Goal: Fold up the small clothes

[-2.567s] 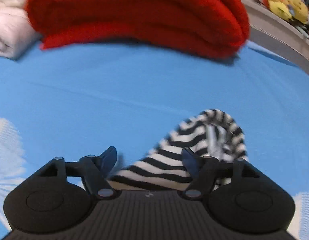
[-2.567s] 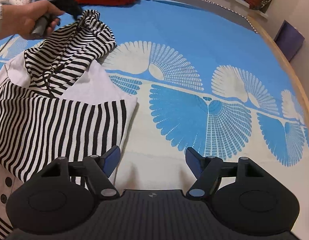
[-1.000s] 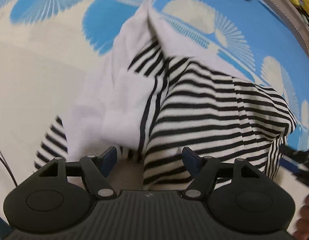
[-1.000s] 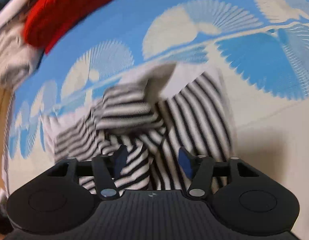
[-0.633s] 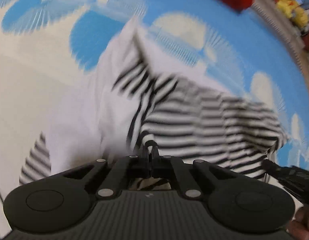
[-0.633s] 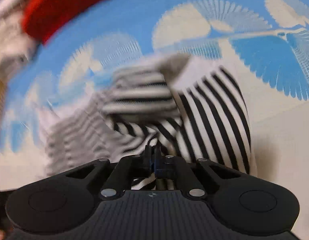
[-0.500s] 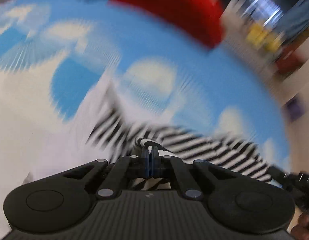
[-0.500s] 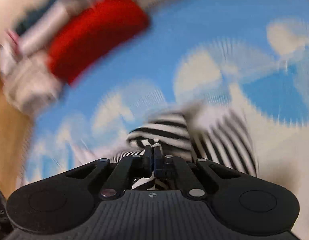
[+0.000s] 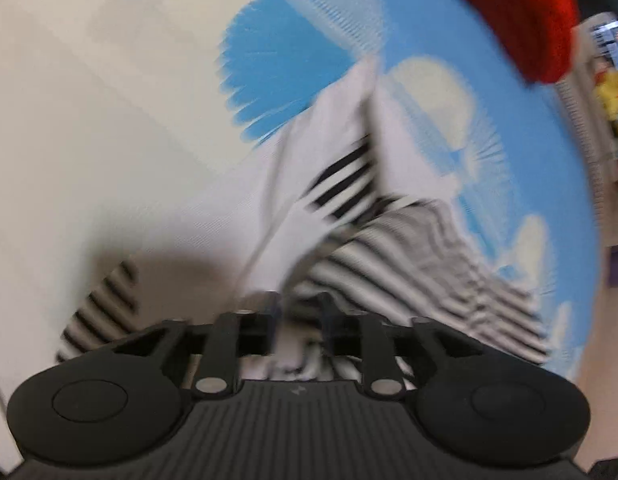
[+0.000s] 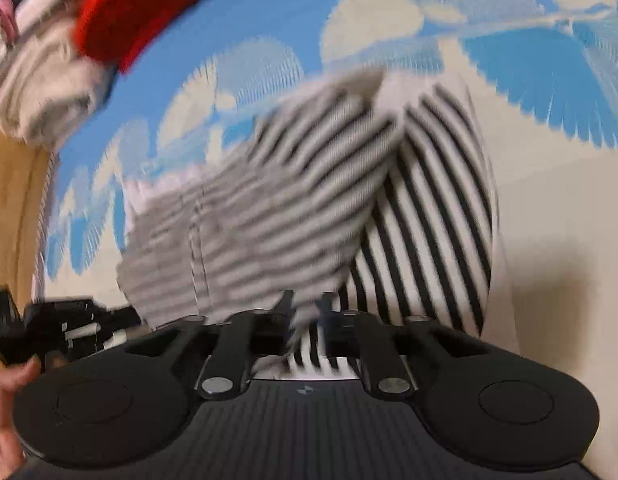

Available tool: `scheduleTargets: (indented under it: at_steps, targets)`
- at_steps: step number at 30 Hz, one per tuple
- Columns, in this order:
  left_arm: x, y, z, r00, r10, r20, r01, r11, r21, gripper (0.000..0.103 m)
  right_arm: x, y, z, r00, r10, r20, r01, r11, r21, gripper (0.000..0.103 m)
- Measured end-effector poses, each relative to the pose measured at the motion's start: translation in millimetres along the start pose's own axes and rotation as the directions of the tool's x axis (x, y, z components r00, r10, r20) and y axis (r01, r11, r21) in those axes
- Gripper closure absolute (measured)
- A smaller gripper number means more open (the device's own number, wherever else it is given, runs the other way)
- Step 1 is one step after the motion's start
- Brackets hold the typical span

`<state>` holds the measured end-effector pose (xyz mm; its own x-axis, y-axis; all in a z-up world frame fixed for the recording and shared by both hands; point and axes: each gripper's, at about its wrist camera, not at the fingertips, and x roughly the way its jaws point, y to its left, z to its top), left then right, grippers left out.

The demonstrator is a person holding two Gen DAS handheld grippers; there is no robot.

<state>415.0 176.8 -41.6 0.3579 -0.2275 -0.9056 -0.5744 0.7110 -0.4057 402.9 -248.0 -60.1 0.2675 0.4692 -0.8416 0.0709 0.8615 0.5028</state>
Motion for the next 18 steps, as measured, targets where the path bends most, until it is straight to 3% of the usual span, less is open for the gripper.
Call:
scheduleTargets:
  at_steps: [1,2,6,7,9,11,12,13,16,18]
  targets:
    - [-4.2,-5.6,-1.7,1.000,-0.013,0.027,0.013,1.000,0.017,0.049,-4.6,-3.0,3.9,0.999,-0.002,0.048,0.001,1.000,0.018,0.046]
    - [-4.8,-13.2,-2.8,0.999,-0.023,0.037,0.022,0.999,0.035,0.046,-7.5,-6.4,8.5,0.996,-0.010,0.091,0.007,0.999,0.039,0.041]
    - [9.4,-28.2,-11.9,1.000,-0.011,0.017,0.011,0.999,0.053,0.050,-0.1,-25.3,24.3,0.986,-0.053,0.157,0.033,0.991,0.127,0.040]
    - [11.6,-30.3,-13.1,1.000,0.004,0.018,-0.005,0.998,0.055,0.053,6.2,-31.0,25.7,0.985,-0.059,0.161,0.034,0.987,0.158,0.040]
    - [15.3,-31.6,-9.9,1.000,0.015,0.026,-0.017,0.998,0.055,0.084,16.5,-41.2,27.4,0.985,-0.070,0.157,0.034,0.975,0.220,0.041]
    - [13.2,-36.8,-9.1,0.998,0.011,0.059,-0.016,0.996,0.085,0.102,17.9,-44.2,26.8,0.985,-0.042,0.166,0.000,0.969,0.249,0.059]
    - [4.3,-36.5,-5.8,0.995,0.012,0.102,-0.023,0.994,0.108,0.102,17.4,-43.2,26.1,0.985,0.003,0.173,-0.046,0.969,0.242,0.088]
    - [-4.6,-42.4,-4.9,0.987,0.007,0.161,-0.032,0.988,0.151,0.102,16.3,-39.9,22.7,0.983,0.050,0.179,-0.092,0.968,0.235,0.102]
    - [-28.1,-48.4,-1.7,0.960,-0.056,0.276,-0.006,0.976,0.219,0.102,-4.1,-38.0,14.8,0.957,0.143,0.251,-0.208,0.944,0.257,0.102]
    - [-29.9,-42.1,1.2,0.961,-0.067,0.268,0.011,0.979,0.204,0.102,-18.8,-39.0,12.5,0.944,0.177,0.279,-0.253,0.929,0.269,0.103]
